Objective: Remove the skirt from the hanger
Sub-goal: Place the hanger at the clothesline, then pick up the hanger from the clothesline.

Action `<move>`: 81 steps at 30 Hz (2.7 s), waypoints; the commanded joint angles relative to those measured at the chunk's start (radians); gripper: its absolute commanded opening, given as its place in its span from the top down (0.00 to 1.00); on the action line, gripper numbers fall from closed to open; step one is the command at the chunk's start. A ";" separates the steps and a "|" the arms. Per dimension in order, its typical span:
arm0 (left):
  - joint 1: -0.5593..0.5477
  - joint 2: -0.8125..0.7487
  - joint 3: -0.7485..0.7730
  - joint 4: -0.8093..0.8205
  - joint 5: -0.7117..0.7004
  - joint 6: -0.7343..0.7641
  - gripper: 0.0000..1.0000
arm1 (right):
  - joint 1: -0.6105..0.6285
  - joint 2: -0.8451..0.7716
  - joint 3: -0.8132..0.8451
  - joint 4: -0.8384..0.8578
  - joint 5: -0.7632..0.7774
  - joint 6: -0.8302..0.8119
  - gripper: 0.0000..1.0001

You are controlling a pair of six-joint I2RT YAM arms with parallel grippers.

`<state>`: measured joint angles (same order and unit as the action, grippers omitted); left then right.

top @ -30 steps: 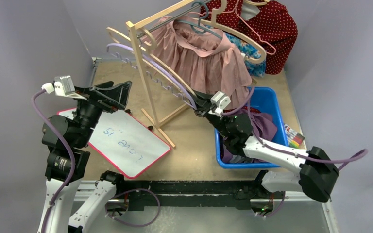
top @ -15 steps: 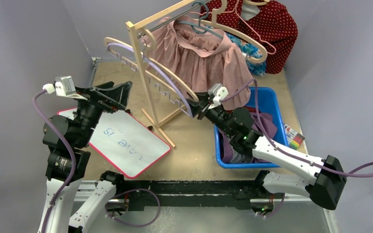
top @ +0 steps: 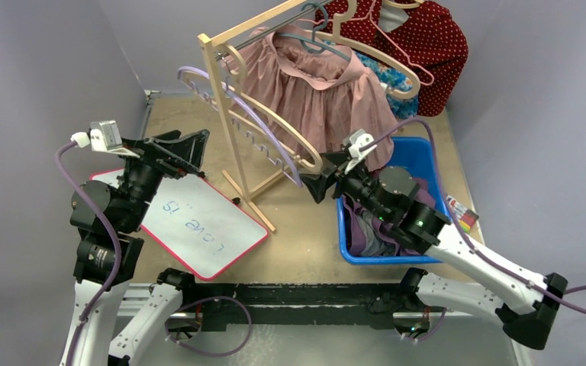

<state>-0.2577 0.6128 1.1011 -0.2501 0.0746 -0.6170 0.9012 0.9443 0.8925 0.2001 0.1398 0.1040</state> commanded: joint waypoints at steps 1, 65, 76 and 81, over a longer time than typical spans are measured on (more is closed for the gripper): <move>-0.003 -0.008 0.016 0.016 0.003 0.028 0.00 | 0.001 -0.128 0.067 -0.294 -0.007 0.049 0.13; -0.003 -0.106 -0.007 -0.157 -0.006 0.137 0.00 | -0.685 0.582 1.121 -0.712 -0.675 -0.171 0.28; -0.010 -0.101 -0.038 -0.110 0.102 0.103 0.00 | -0.682 0.638 1.052 -0.596 -0.869 -0.139 0.51; -0.039 -0.089 -0.034 -0.077 0.126 0.086 0.00 | -0.682 0.601 0.951 -0.466 -0.938 -0.083 0.61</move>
<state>-0.2829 0.5091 1.0534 -0.4038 0.1581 -0.5144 0.2165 1.5852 1.8996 -0.4068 -0.6865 -0.0319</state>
